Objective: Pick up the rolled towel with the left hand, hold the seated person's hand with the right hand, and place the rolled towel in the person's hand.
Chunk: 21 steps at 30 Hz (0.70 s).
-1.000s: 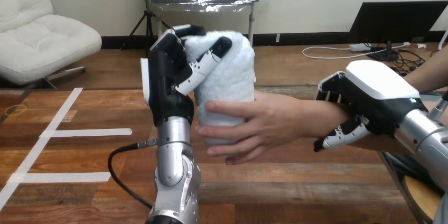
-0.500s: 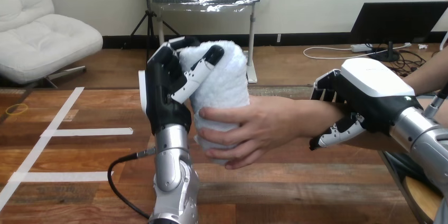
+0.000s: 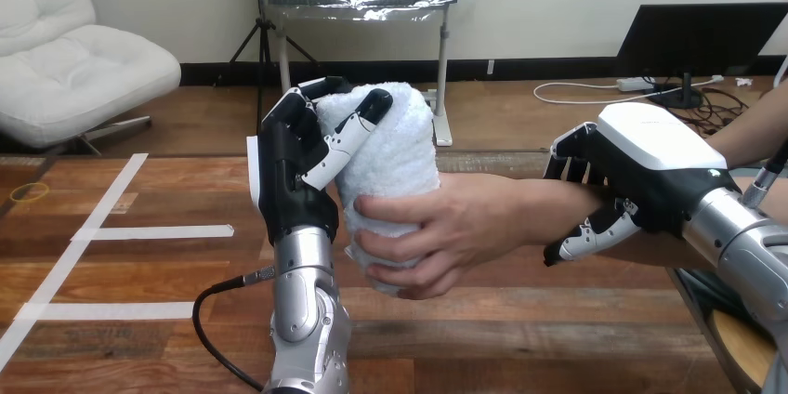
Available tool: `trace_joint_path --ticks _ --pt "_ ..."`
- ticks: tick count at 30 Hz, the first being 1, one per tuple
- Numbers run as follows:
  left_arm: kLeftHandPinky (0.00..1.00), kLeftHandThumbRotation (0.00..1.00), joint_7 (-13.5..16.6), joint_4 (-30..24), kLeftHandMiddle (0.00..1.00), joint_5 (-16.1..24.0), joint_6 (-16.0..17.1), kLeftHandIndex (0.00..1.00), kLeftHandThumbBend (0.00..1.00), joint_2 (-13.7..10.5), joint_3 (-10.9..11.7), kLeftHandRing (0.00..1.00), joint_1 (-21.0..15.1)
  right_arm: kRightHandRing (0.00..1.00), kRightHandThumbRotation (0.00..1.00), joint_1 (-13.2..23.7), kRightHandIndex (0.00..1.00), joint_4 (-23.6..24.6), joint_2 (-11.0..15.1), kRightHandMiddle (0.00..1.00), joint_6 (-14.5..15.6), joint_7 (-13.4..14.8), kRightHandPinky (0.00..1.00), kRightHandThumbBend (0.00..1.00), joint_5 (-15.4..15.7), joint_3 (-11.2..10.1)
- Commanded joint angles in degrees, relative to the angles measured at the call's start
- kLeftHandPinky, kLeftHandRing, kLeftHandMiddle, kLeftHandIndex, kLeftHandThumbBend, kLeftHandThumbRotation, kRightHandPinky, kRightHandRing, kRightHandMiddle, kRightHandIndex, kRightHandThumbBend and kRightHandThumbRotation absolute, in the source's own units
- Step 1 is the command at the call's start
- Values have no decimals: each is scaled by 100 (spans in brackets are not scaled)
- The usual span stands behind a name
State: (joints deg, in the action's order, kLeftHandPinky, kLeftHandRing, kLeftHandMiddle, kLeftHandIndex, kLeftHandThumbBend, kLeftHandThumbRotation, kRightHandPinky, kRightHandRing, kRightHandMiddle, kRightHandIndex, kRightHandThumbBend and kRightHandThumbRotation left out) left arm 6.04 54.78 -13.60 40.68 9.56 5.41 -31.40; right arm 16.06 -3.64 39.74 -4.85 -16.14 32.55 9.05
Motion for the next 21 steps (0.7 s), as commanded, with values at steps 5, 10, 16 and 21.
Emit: trace_joint_path --ticks 5,10,16,21 --pt "29 0 -129 -90 40 95 160 43 67 1017 -224 34 -1038 40 15 471 47 4 -212 45 139 62 34 83 -55 -73" --pt "29 0 -223 -156 40 29 196 43 66 997 -215 35 -1022 39 14 439 47 22 -209 45 179 5 34 83 -101 -93" --pt "31 0 -574 -436 42 -219 -27 45 64 958 -231 36 -903 39 14 401 47 65 -173 44 227 -162 34 84 -230 -125" --pt "39 20 -794 -772 52 -233 -272 57 66 816 -373 45 -724 42 22 367 49 99 -88 47 195 -322 36 88 -333 -146"
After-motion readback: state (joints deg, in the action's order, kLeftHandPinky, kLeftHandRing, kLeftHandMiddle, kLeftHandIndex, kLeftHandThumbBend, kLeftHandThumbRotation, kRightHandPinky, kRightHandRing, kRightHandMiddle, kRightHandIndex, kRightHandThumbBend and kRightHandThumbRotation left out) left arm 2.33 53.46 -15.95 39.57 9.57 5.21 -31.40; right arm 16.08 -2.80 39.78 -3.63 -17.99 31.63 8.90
